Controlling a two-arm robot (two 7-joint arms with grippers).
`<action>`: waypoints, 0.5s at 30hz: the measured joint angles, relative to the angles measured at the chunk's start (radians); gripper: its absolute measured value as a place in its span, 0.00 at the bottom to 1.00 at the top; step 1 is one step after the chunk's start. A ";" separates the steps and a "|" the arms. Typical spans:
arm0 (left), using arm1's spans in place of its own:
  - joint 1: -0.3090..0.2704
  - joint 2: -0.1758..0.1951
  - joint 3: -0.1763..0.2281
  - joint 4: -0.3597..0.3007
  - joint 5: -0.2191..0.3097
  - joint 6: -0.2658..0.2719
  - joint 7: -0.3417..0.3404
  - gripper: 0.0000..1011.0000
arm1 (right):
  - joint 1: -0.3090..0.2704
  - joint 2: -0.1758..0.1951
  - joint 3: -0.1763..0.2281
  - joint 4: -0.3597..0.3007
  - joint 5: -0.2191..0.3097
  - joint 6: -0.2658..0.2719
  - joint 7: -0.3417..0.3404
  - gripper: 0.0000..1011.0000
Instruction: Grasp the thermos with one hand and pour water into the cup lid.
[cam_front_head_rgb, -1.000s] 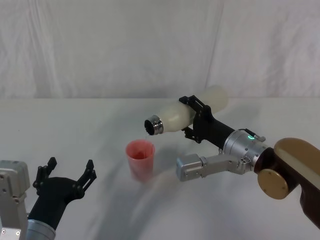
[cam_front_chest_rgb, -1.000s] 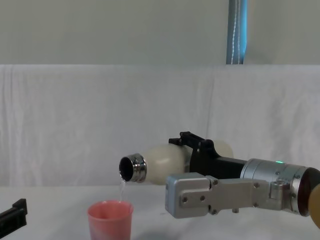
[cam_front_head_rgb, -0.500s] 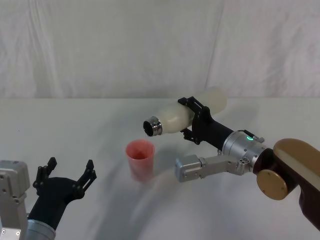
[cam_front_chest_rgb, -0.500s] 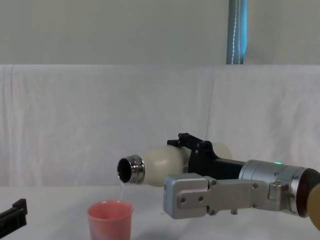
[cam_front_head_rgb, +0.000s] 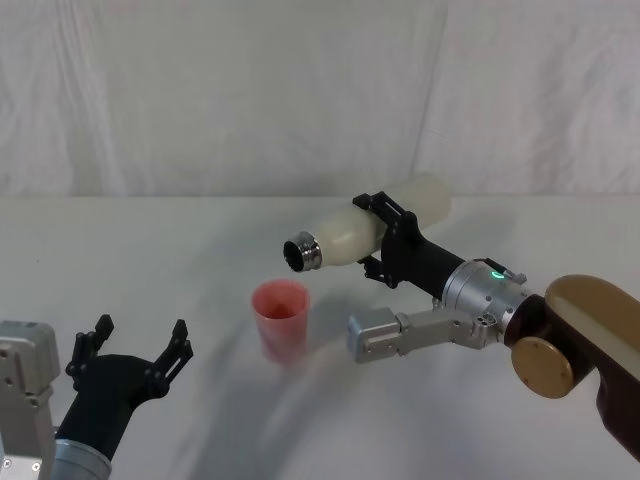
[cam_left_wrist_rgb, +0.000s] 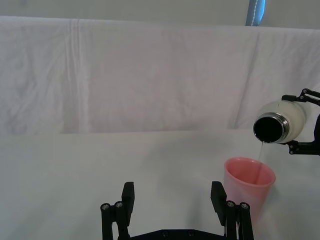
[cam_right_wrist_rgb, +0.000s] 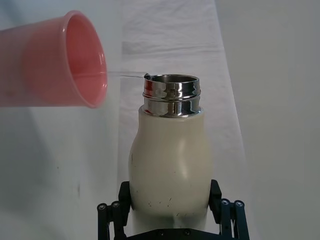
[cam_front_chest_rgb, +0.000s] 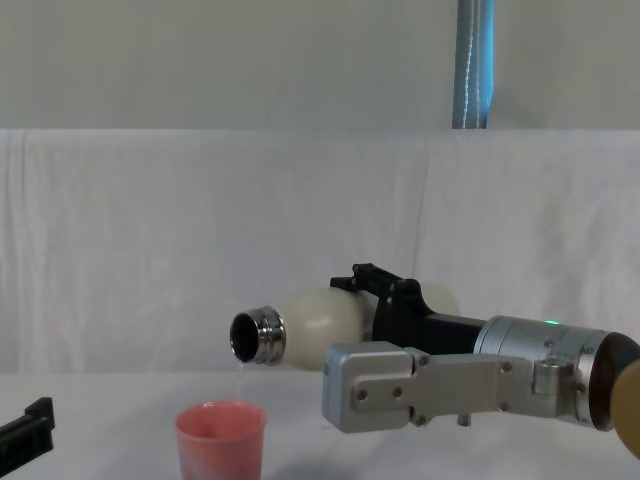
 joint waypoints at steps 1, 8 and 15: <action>0.000 0.000 0.000 0.000 0.000 0.000 0.000 0.99 | -0.001 0.000 0.002 -0.002 0.005 0.000 0.003 0.94; 0.000 0.000 0.000 0.000 0.000 0.000 0.000 0.99 | -0.009 -0.004 0.015 -0.009 0.035 -0.010 0.023 0.94; 0.000 0.000 0.000 0.000 0.000 0.000 0.000 0.99 | -0.027 -0.007 0.041 -0.027 0.098 -0.025 0.068 0.94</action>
